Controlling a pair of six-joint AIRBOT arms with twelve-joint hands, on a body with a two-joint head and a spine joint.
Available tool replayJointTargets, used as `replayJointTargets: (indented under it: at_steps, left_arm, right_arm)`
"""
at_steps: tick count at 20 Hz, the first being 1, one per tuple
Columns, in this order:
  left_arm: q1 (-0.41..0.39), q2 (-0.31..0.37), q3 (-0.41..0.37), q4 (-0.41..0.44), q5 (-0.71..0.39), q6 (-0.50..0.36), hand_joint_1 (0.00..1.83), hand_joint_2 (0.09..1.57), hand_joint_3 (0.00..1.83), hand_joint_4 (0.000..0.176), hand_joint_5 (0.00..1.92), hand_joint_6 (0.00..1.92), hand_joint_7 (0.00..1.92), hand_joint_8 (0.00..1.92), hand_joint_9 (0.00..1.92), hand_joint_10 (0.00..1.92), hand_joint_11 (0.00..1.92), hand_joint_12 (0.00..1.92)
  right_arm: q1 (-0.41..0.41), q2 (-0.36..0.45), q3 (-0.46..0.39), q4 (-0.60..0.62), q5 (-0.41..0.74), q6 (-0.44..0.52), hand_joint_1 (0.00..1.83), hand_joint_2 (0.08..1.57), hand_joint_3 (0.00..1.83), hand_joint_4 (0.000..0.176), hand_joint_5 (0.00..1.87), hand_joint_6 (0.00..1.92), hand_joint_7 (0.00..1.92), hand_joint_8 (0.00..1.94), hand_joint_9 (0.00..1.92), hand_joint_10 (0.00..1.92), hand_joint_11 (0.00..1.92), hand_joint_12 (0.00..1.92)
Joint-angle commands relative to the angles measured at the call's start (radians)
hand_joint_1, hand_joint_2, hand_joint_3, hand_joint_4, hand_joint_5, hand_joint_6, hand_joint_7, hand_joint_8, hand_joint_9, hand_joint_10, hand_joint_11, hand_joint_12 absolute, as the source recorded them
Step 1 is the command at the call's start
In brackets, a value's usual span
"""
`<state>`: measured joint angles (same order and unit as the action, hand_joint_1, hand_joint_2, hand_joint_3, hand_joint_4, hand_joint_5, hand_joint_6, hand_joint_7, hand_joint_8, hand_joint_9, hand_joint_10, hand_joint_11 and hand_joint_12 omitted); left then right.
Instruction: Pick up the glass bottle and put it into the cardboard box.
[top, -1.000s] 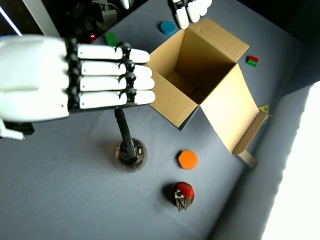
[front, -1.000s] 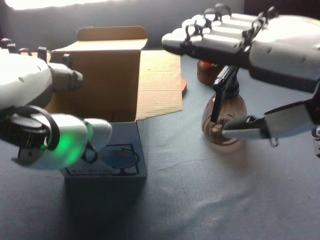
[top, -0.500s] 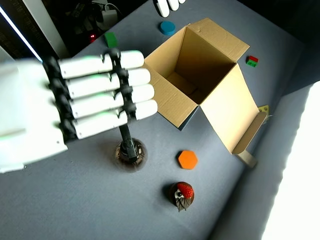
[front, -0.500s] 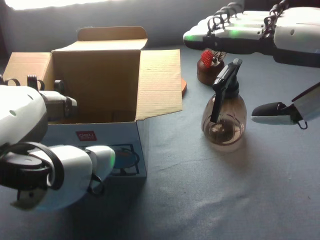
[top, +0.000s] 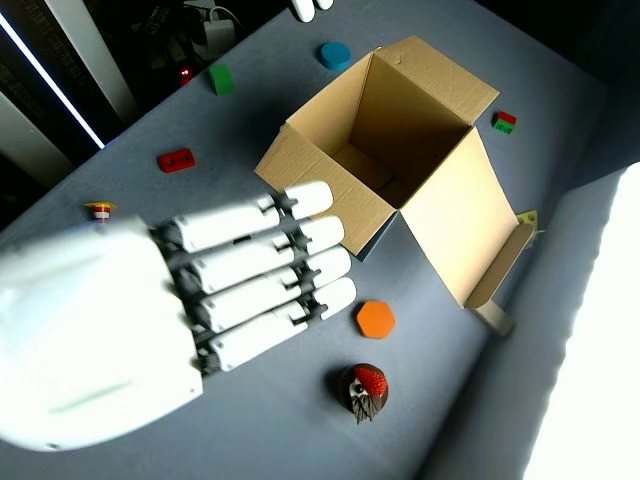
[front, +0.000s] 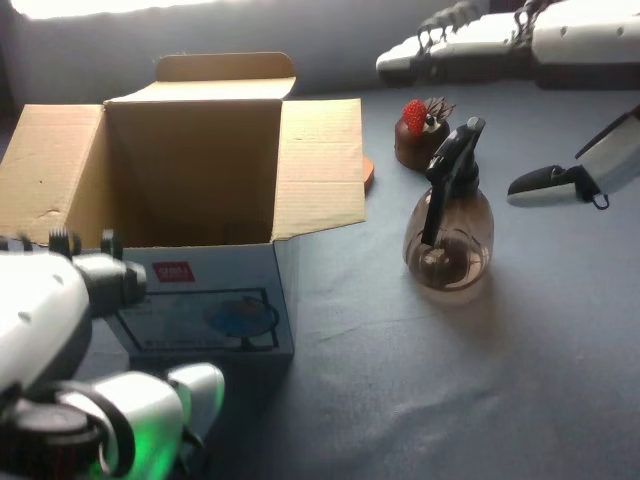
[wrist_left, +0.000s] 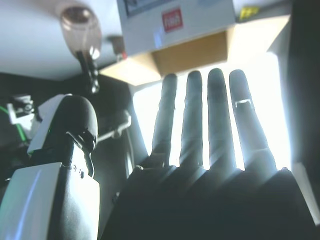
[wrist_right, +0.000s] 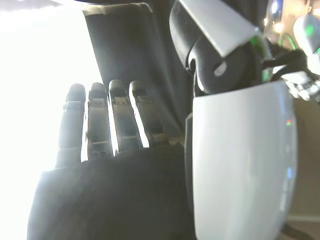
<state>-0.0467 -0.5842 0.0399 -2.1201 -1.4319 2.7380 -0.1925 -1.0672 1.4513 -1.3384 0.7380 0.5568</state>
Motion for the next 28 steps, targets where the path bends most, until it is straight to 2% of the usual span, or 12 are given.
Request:
replayJointTargets:
  at_steps: [1,3,5,9,12,15,18,20,28]
  left_arm:
    - [0.011,-0.006,-0.011,0.119,0.014,-0.048,0.21,1.2,0.0,0.023,0.29,0.0,0.27,0.0,0.25,0.0,0.0,0.7]
    - [0.062,-0.006,-0.028,0.14,0.014,-0.117,0.22,1.19,0.0,0.023,0.3,0.0,0.27,0.0,0.25,0.0,0.0,0.71]
    - [0.115,-0.011,-0.032,0.161,0.047,-0.15,0.22,1.19,0.0,0.023,0.29,0.0,0.27,0.0,0.25,0.0,0.0,0.72]
    - [0.272,-0.055,-0.028,0.26,0.067,-0.347,0.2,1.2,0.0,0.024,0.28,0.0,0.27,0.0,0.26,0.0,0.0,0.72]
    - [0.332,-0.084,-0.016,0.309,0.066,-0.385,0.2,1.2,0.0,0.023,0.29,0.0,0.27,0.0,0.26,0.0,0.0,0.72]
    - [0.405,-0.122,-0.001,0.36,0.072,-0.472,0.2,1.2,0.0,0.025,0.29,0.0,0.27,0.0,0.26,0.0,0.0,0.72]
    - [0.474,-0.186,0.021,0.404,0.073,-0.486,0.2,1.21,0.0,0.024,0.28,0.0,0.27,0.0,0.26,0.0,0.0,0.72]
    - [0.516,-0.229,0.036,0.451,0.075,-0.532,0.2,1.21,0.0,0.027,0.29,0.0,0.28,0.0,0.26,0.0,0.0,0.75]
    - [0.576,-0.295,0.099,0.528,0.071,-0.565,0.18,1.21,0.0,0.029,0.29,0.0,0.28,0.0,0.27,0.0,0.0,0.75]
  right_arm:
    - [0.01,0.0,0.02,0.07,0.045,0.022,1.12,0.77,0.56,0.0,0.0,0.0,0.0,0.0,0.0,0.0,0.0,0.0]
    - [0.001,-0.018,0.054,0.048,0.036,0.027,1.12,0.77,0.56,0.0,0.0,0.0,0.0,0.0,0.0,0.0,0.0,0.0]
    - [-0.005,-0.031,0.073,0.047,0.038,0.029,1.13,0.77,0.56,0.0,0.0,0.0,0.01,0.0,0.0,0.0,0.0,0.0]
    - [-0.018,-0.049,0.09,0.044,0.027,0.027,1.13,0.76,0.56,0.0,0.0,0.0,0.01,0.0,0.0,0.0,0.0,0.0]
    - [-0.028,-0.069,0.111,0.044,0.029,0.018,1.12,0.76,0.56,0.0,0.0,0.0,0.01,0.0,0.0,0.0,0.0,0.0]
    - [-0.042,-0.085,0.127,0.044,0.025,0.014,1.13,0.76,0.56,0.0,0.0,0.0,0.0,0.0,0.0,0.0,0.0,0.0]
    - [-0.055,-0.098,0.133,0.044,0.018,0.003,1.12,0.76,0.56,0.0,0.0,0.0,0.0,0.0,0.0,0.0,0.0,0.0]
    - [-0.067,-0.107,0.136,0.044,0.009,-0.004,1.12,0.76,0.56,0.0,0.0,0.0,0.0,0.0,0.0,0.0,0.0,0.0]
    - [-0.086,-0.138,0.157,0.044,-0.011,-0.004,1.13,0.76,0.57,0.0,0.0,0.0,0.0,0.0,0.0,0.0,0.0,0.0]
